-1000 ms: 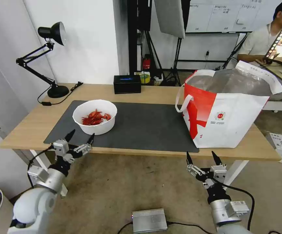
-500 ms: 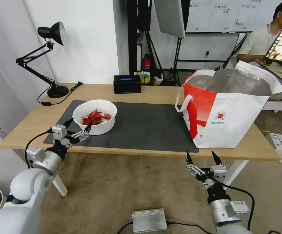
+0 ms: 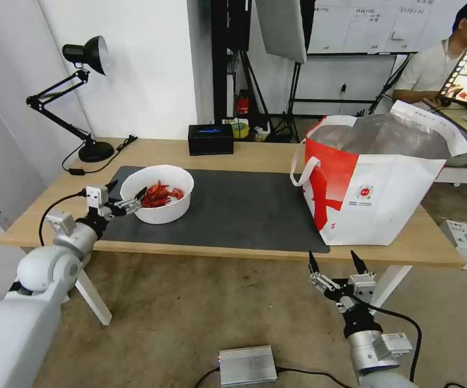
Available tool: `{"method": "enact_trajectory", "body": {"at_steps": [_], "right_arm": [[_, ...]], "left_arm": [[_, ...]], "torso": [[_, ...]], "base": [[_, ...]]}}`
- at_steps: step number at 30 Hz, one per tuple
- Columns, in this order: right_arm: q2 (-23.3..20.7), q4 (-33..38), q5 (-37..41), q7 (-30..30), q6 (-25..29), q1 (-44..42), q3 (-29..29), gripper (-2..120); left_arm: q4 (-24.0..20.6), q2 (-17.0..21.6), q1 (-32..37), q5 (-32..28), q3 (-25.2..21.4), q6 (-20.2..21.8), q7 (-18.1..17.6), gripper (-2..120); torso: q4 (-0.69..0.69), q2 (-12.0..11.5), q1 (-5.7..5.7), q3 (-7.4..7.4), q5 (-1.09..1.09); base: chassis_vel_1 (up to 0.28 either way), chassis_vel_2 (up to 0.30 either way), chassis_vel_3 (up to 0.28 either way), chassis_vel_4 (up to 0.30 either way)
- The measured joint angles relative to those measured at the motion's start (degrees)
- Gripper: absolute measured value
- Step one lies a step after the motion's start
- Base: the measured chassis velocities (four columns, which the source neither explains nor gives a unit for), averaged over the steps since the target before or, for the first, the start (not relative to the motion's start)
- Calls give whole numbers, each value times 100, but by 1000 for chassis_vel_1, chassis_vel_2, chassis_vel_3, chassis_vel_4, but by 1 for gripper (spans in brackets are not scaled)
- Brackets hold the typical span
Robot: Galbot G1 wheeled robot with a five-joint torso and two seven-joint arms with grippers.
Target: Pick up the trash from the table and place it into the takeout bag.
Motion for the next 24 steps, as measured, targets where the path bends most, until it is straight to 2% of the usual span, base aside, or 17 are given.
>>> {"method": "enact_trajectory", "body": {"at_steps": [4,6,10,16,24], "right_arm": [[0,0,0,0,0,0,0,100],[0,0,0,0,0,0,0,100],[0,0,0,1,0,0,0,100],[0,0,0,0,0,0,0,100],[0,0,0,0,0,0,0,100]], "left_arm": [[156,146,-297,-60,171,249,60,100],[327,271,-616,-93,381,570,179,100],[509,364,-981,-106,599,911,295,100],[725,522,-1297,-101,815,1207,462,100],[1103,1003,-1965,-241,1320,1579,961,100]], "torso": [[0,0,0,0,0],[0,0,0,0,0],[-1,0,0,0,0],[-1,1,0,0,0],[0,0,0,0,2]], "base": [[0,0,0,0],[0,0,0,0],[0,0,0,0],[0,0,0,0],[0,0,0,0]]}}
